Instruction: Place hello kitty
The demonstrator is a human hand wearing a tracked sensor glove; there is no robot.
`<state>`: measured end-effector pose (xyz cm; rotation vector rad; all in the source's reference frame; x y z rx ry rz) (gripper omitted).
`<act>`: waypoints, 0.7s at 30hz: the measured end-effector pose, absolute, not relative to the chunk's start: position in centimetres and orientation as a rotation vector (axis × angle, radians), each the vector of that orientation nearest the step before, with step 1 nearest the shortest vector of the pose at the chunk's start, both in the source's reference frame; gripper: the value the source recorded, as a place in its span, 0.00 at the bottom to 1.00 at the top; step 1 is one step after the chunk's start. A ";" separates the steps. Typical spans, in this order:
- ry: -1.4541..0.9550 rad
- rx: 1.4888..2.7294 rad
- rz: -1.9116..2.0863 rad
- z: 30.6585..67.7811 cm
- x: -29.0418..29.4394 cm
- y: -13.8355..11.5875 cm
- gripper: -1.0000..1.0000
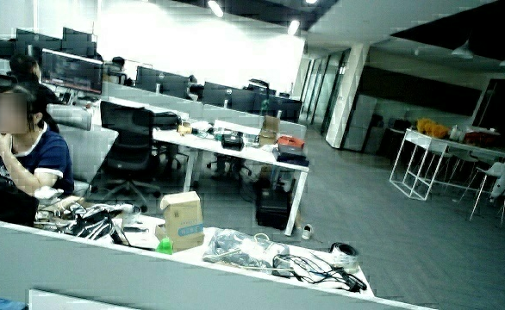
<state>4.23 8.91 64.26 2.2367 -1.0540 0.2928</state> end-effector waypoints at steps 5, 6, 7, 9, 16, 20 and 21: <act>-1.055 2.169 0.170 66.1 3.0 9.8 0.50; -1.055 2.154 0.146 66.5 2.7 10.0 0.50; -1.054 2.140 0.122 66.9 2.5 10.2 0.50; -1.053 2.111 0.074 67.6 2.0 10.5 0.50; -1.024 2.071 -0.007 69.1 1.9 10.7 0.50; -0.984 2.047 0.046 69.2 3.1 11.1 0.47; -0.992 2.038 0.036 69.2 3.2 11.3 0.44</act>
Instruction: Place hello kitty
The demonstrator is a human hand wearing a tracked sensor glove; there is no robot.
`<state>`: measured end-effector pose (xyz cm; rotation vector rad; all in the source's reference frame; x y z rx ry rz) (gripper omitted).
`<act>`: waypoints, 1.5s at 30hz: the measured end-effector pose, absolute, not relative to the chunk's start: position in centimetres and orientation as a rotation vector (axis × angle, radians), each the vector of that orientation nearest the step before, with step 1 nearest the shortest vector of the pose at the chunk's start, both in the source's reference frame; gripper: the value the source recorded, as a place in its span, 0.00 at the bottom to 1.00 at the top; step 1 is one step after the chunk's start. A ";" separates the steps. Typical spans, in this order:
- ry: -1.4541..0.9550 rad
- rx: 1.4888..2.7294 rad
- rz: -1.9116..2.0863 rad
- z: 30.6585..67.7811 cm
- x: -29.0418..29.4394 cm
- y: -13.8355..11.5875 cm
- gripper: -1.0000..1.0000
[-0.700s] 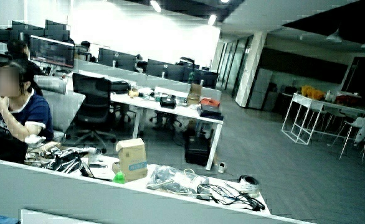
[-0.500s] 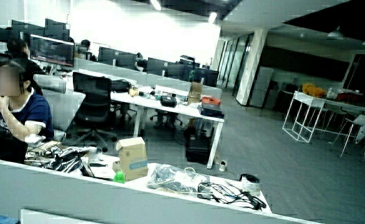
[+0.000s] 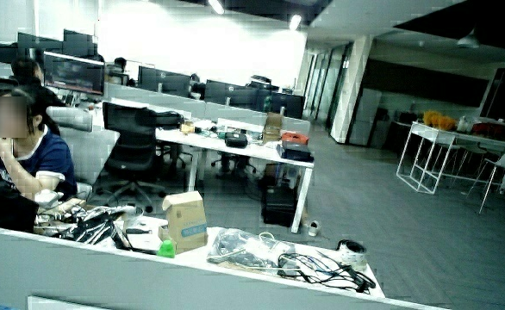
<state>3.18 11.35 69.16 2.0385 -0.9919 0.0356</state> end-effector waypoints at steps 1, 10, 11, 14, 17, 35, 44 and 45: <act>-1.006 2.047 0.008 68.8 3.3 11.5 0.41; -0.938 2.005 0.110 69.7 4.4 13.2 0.15; -0.937 1.992 0.120 69.7 4.4 13.3 0.12; -0.898 1.963 0.161 70.5 5.0 13.8 0.03; -0.886 1.953 0.219 70.6 5.9 14.0 0.00; -0.835 2.076 0.376 64.4 9.8 14.7 0.00; -0.800 2.097 0.413 61.9 12.1 16.1 0.00; -0.787 2.089 0.413 61.9 12.3 16.4 0.00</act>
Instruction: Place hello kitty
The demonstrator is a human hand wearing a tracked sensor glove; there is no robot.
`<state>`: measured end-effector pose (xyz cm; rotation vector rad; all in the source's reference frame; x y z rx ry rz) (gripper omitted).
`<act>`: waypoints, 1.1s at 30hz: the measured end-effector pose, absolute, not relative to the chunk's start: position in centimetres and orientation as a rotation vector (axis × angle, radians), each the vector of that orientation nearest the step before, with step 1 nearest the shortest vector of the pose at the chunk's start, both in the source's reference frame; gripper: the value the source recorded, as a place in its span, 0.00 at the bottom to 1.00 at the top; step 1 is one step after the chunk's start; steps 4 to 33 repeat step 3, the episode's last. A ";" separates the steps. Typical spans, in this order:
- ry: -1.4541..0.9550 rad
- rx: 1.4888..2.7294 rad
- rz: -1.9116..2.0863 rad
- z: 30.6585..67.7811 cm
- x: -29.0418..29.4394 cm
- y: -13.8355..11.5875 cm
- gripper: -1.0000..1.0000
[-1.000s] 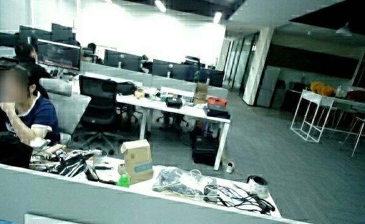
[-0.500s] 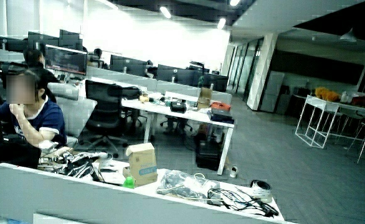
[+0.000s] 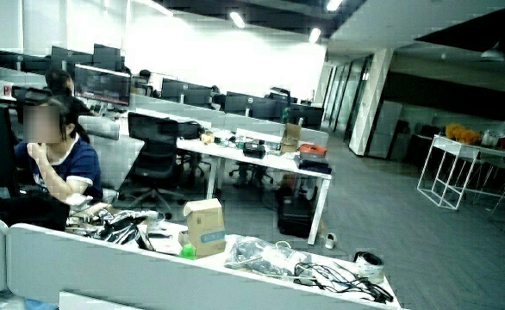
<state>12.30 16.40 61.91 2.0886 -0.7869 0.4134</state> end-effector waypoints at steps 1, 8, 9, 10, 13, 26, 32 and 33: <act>-0.773 2.080 0.414 61.9 12.5 16.7 0.00; -0.759 2.078 0.410 61.4 13.0 17.3 0.00; -0.759 2.078 0.410 61.4 13.0 17.3 0.00; -0.759 2.078 0.410 61.4 13.0 17.3 0.00; -0.759 2.078 0.410 61.4 13.0 17.3 0.00; -0.759 2.078 0.410 61.4 13.0 17.3 0.00; -0.759 2.078 0.410 61.4 13.0 17.3 0.00; -0.759 2.078 0.410 61.4 13.0 17.3 0.00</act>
